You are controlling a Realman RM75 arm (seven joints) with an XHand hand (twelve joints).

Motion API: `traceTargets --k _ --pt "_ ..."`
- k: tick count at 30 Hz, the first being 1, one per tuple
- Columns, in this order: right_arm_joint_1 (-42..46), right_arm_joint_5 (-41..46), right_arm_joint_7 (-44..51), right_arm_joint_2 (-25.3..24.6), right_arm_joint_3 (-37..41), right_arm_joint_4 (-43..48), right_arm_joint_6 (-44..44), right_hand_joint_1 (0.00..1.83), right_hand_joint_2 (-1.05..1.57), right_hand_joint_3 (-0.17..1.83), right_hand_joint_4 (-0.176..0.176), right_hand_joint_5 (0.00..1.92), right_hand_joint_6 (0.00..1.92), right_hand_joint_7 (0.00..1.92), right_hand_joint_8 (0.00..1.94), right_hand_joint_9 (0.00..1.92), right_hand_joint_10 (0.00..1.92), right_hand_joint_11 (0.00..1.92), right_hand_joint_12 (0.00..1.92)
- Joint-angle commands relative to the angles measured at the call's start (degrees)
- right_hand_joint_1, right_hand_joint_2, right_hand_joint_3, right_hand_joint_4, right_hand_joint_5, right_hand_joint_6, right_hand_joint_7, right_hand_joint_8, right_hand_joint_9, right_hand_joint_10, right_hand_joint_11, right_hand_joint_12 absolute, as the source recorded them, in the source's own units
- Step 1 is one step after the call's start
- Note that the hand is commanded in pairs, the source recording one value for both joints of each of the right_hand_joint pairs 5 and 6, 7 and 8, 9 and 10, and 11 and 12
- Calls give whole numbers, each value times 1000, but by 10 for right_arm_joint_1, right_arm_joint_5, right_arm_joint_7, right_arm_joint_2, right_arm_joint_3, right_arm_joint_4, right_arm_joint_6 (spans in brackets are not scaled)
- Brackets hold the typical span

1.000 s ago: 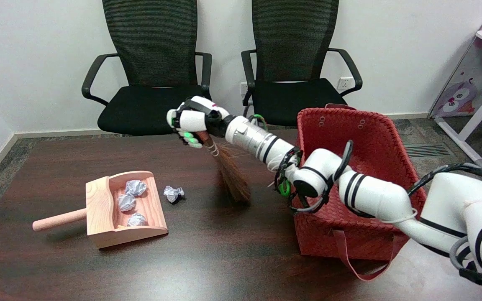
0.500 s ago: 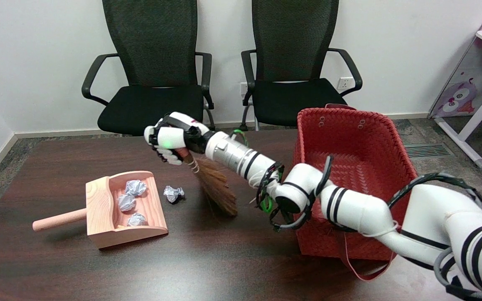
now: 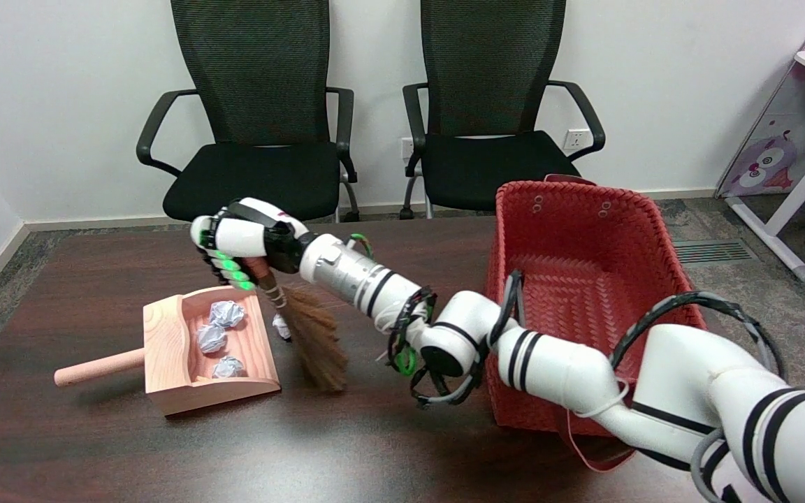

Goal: Sweep the paper ball into the dustpan.

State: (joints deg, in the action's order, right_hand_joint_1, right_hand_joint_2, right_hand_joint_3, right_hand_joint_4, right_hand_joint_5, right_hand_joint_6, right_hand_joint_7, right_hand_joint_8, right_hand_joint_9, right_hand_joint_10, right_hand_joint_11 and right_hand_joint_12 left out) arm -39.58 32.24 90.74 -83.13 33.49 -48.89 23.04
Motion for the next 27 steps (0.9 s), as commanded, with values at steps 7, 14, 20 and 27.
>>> traceTargets --k 7,14,20,27 --pt "-12 170 -91 -97 22 -14 41 853 1070 1833 -4 1920 1920 1920 1920 1920 1920 1920 1920" --pt "-9 280 -94 -58 33 -131 47 843 1130 1791 -5 1920 1920 1920 1920 1920 1920 1920 1920" --pt "-35 286 -93 37 63 -265 19 835 1135 1735 -8 1920 1920 1920 1920 1920 1920 1920 1920" --pt "-86 326 -85 145 69 -348 -1 805 1065 1833 -8 1920 1920 1920 1920 1920 1920 1920 1920"
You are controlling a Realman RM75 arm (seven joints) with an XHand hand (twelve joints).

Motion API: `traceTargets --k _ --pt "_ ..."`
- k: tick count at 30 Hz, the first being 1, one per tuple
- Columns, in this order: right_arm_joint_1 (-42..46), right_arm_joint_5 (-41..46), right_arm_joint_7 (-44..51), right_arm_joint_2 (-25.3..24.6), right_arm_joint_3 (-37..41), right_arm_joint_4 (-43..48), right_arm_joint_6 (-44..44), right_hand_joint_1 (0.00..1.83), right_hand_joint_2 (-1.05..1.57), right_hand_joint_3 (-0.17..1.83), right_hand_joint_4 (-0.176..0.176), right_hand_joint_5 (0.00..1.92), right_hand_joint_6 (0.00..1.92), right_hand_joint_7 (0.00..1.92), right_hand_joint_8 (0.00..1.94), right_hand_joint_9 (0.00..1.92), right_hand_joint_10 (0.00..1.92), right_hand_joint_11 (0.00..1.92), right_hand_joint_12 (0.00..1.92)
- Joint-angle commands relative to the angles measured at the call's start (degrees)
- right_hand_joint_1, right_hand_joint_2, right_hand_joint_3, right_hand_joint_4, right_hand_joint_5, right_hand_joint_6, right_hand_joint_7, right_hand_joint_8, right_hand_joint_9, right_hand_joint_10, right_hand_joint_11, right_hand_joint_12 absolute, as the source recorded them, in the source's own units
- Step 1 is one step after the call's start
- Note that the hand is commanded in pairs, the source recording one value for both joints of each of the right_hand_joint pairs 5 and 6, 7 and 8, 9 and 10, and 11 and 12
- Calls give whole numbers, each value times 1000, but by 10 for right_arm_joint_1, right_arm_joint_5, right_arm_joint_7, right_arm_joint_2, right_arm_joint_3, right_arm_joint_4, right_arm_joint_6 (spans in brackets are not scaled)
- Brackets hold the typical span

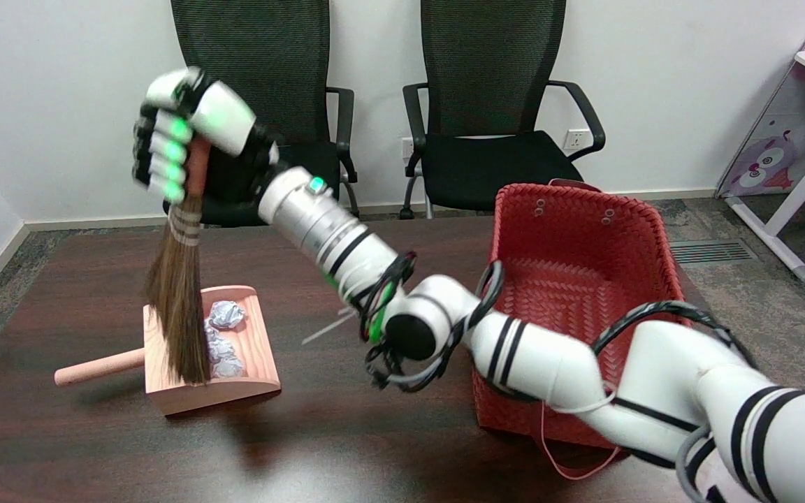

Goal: Sweep the paper ball into the dustpan.

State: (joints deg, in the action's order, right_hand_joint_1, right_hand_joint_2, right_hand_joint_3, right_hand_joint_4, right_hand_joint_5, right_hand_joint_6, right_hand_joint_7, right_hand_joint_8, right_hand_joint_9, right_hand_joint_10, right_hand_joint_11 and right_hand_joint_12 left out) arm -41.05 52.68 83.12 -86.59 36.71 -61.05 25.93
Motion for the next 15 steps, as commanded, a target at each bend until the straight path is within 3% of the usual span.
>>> traceTargets --k 1,6,10,15 --pt "-76 130 -9 193 37 -235 -28 803 1069 1832 -7 1920 1920 1920 1920 1920 1920 1920 1920" --pt "-65 139 20 239 54 -262 -30 785 1132 1782 -6 1920 1920 1920 1920 1920 1920 1920 1920" --pt "-15 141 123 260 99 -288 -45 760 1281 1738 -1 1920 1920 1920 1920 1920 1920 1920 1920" --pt "51 160 229 276 155 -325 -45 731 1406 1827 7 1920 1920 1920 1920 1920 1920 1920 1920"
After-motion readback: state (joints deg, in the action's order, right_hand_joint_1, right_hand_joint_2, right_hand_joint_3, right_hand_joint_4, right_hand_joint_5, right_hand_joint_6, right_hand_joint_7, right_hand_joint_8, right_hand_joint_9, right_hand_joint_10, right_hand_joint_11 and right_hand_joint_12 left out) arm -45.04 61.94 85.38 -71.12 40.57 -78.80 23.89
